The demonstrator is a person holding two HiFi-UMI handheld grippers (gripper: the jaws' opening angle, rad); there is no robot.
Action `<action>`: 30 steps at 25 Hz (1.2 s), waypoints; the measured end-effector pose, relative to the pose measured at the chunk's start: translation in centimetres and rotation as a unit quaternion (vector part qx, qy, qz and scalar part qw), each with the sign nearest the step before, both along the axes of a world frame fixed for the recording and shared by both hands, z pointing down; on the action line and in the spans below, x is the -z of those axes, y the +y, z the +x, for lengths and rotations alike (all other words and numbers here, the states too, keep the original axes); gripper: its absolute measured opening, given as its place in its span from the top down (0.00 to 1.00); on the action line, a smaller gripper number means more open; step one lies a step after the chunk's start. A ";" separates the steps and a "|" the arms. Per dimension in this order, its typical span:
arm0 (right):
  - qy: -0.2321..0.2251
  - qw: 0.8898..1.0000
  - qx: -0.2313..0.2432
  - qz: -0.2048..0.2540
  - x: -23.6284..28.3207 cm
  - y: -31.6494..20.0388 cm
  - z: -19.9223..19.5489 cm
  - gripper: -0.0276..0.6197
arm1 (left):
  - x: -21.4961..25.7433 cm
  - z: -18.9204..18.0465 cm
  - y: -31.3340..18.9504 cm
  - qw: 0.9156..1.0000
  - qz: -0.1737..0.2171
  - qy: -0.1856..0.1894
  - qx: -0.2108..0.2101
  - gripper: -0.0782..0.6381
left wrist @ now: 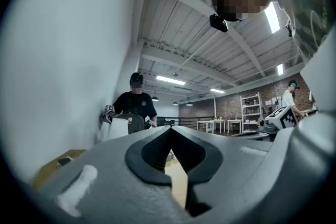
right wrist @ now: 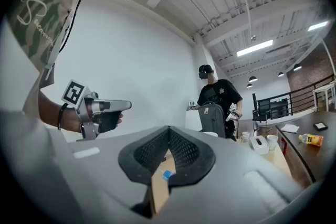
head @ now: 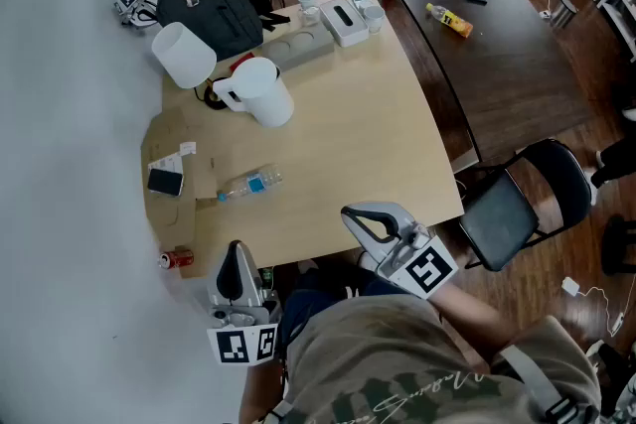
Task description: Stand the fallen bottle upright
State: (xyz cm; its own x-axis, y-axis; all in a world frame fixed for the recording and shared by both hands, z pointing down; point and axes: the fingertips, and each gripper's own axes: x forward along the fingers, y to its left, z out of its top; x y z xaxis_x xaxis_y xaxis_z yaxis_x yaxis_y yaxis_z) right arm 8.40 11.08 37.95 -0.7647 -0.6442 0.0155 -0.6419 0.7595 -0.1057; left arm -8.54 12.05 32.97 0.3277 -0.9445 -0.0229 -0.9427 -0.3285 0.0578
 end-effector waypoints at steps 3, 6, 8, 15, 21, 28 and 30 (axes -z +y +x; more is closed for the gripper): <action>0.006 1.000 -0.004 -0.009 -1.2 -1.0 0.0 0.95 | -0.7 0.8 -0.6 1.000 0.010 -0.020 -0.019 0.89; 0.012 1.000 -0.013 -0.017 -1.8 -2.7 -0.8 0.95 | -1.1 -0.1 -2.2 1.000 0.008 -0.016 -0.020 0.89; 0.009 1.000 -0.020 -0.017 -1.5 -3.9 -1.9 0.95 | -1.1 -1.4 -3.6 1.000 0.005 -0.003 -0.018 0.89; 0.028 0.999 -0.038 -0.011 -0.5 -7.8 -5.1 0.95 | -1.2 -6.3 -7.6 1.000 0.006 0.016 -0.022 0.89; 0.076 0.995 -0.054 0.028 1.6 -10.7 -9.2 0.95 | -2.3 -9.5 -10.5 0.998 0.018 -0.002 -0.058 0.89; 0.075 0.995 -0.062 0.012 1.0 -13.1 -12.8 0.95 | -3.1 -11.6 -13.9 0.995 0.012 0.009 -0.097 0.89; 0.076 0.996 -0.053 0.010 0.4 -13.8 -13.8 0.95 | -2.9 -11.4 -14.5 0.994 0.018 0.005 -0.105 0.89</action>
